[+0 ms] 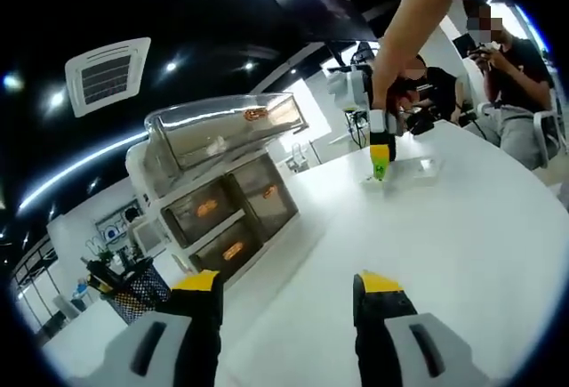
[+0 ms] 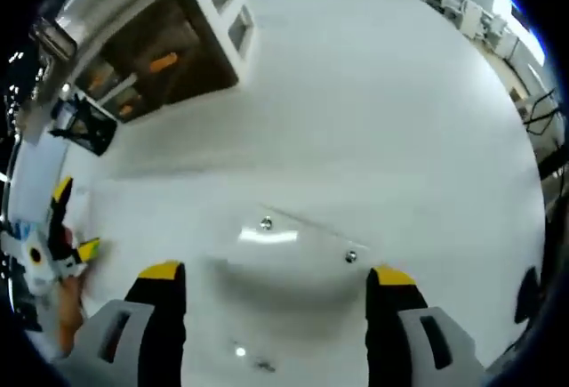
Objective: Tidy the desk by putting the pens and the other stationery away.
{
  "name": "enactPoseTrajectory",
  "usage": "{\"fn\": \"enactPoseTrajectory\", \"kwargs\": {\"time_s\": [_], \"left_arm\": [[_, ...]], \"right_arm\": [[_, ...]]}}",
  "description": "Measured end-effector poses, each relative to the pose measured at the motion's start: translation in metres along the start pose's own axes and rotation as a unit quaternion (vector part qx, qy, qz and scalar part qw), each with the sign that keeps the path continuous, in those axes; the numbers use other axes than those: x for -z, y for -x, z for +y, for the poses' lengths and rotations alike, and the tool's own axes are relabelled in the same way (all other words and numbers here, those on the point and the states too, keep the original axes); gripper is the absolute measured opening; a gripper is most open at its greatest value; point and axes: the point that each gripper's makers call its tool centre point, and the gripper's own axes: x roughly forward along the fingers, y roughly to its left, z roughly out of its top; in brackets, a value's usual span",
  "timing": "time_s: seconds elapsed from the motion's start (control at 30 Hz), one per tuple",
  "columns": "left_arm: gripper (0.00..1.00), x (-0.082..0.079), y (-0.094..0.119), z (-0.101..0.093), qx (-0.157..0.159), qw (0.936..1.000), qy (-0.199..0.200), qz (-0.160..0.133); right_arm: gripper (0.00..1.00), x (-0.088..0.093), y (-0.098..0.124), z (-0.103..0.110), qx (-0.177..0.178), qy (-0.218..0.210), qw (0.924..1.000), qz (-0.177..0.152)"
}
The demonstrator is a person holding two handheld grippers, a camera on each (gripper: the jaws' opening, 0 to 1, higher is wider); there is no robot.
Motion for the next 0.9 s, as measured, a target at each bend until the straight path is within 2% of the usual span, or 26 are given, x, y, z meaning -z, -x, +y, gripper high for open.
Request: {"fn": "enactPoseTrajectory", "kwargs": {"time_s": [0.13, 0.2, 0.27, 0.33, 0.37, 0.43, 0.47, 0.5, 0.57, 0.6, 0.63, 0.67, 0.9], "left_arm": [[0.59, 0.001, 0.001, 0.005, -0.007, 1.0000, 0.006, 0.000], [0.59, 0.001, 0.001, 0.007, -0.009, 0.9999, 0.011, 0.000], [0.59, 0.001, 0.000, 0.006, -0.007, 0.9999, 0.011, 0.000], [0.58, 0.001, 0.000, 0.003, -0.004, 1.0000, 0.004, 0.001], [0.58, 0.002, -0.001, 0.002, -0.001, 1.0000, 0.000, 0.003], [0.58, 0.002, -0.001, 0.001, -0.001, 1.0000, 0.000, 0.003], [0.58, 0.003, -0.001, 0.001, -0.001, 1.0000, 0.000, 0.004], [0.58, 0.003, -0.001, 0.002, -0.002, 1.0000, 0.000, 0.005], [0.58, 0.004, 0.000, 0.005, -0.005, 1.0000, 0.001, 0.006], [0.58, 0.004, 0.000, 0.006, -0.007, 1.0000, 0.002, 0.005], [0.58, 0.003, 0.000, 0.007, -0.008, 0.9999, 0.004, 0.005], [0.58, 0.003, 0.001, 0.007, -0.009, 0.9999, 0.006, 0.004], [0.58, 0.002, 0.000, 0.007, -0.008, 1.0000, 0.006, 0.001]], "right_arm": [[0.75, -0.001, -0.002, -0.003, 0.037, 0.040, 0.9983, 0.022], [0.76, -0.005, -0.007, 0.001, 0.053, 0.090, 0.9935, 0.045], [0.80, -0.009, -0.011, 0.011, 0.054, 0.097, 0.9932, 0.035], [0.79, -0.015, -0.014, 0.021, 0.049, 0.116, 0.9915, 0.033], [0.76, -0.021, -0.018, 0.035, 0.045, 0.136, 0.9897, 0.007], [0.75, -0.014, -0.015, 0.033, 0.053, 0.135, 0.9891, 0.028], [0.66, -0.016, -0.015, 0.027, 0.070, 0.157, 0.9847, 0.031], [0.62, -0.018, -0.014, 0.027, 0.063, 0.155, 0.9855, 0.028], [0.61, -0.026, -0.009, 0.025, 0.057, 0.161, 0.9853, 0.011], [0.60, -0.024, -0.009, 0.036, 0.019, 0.155, 0.9878, 0.004], [0.60, -0.022, -0.008, 0.028, 0.042, 0.155, 0.9870, -0.001], [0.60, -0.020, -0.008, 0.028, 0.043, 0.160, 0.9861, -0.006], [0.59, -0.016, -0.007, 0.033, 0.016, 0.217, 0.9755, -0.034]]}}
